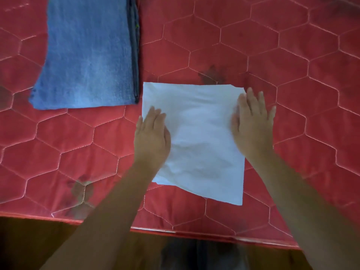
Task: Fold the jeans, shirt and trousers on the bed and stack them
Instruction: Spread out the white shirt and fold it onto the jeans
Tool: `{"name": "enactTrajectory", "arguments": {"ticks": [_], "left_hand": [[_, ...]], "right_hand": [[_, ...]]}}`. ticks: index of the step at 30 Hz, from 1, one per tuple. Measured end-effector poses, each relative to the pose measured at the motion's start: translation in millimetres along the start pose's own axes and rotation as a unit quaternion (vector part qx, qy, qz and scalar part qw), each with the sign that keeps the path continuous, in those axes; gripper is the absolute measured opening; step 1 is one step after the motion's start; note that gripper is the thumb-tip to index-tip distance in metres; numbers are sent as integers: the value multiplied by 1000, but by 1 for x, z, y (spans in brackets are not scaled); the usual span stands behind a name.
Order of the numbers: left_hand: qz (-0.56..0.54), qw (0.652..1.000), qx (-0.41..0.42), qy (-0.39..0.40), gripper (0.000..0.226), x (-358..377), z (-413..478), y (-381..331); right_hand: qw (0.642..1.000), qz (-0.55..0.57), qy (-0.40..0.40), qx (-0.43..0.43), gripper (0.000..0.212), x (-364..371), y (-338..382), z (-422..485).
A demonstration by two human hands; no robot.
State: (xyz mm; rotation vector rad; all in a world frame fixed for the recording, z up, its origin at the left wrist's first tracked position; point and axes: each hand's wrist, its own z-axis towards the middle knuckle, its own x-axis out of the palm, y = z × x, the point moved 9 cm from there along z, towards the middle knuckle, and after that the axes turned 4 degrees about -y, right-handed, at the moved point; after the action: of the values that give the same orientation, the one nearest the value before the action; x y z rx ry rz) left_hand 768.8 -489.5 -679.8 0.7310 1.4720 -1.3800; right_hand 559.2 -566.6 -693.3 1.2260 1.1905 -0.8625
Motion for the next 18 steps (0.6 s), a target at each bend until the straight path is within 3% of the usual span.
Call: {"name": "enactTrajectory", "arguments": {"ticks": [2, 4, 6, 8, 12, 15, 18], "left_hand": [[-53, 998, 36, -7, 40, -2, -24, -25], [-80, 996, 29, 34, 43, 16, -47, -33], [-11, 996, 13, 90, 48, 39, -67, -24], [61, 991, 6, 121, 51, 52, -82, -6], [86, 987, -28, 134, 53, 50, -93, 19], [57, 986, -96, 125, 56, 37, -99, 31], [-36, 979, -180, 85, 62, 14, -95, 42]], "right_hand": [[999, 7, -26, -32, 53, 0, 32, -34], [996, 8, 4, -85, 51, 22, 70, -70], [994, 8, 45, -103, 50, 46, 82, -91], [993, -15, 48, -103, 52, 58, 65, -96], [997, -37, 47, -43, 54, 53, 14, -97], [998, 37, 30, -36, 52, 38, -2, -104], [973, 230, -19, 23, 53, 14, -10, -101]]}}
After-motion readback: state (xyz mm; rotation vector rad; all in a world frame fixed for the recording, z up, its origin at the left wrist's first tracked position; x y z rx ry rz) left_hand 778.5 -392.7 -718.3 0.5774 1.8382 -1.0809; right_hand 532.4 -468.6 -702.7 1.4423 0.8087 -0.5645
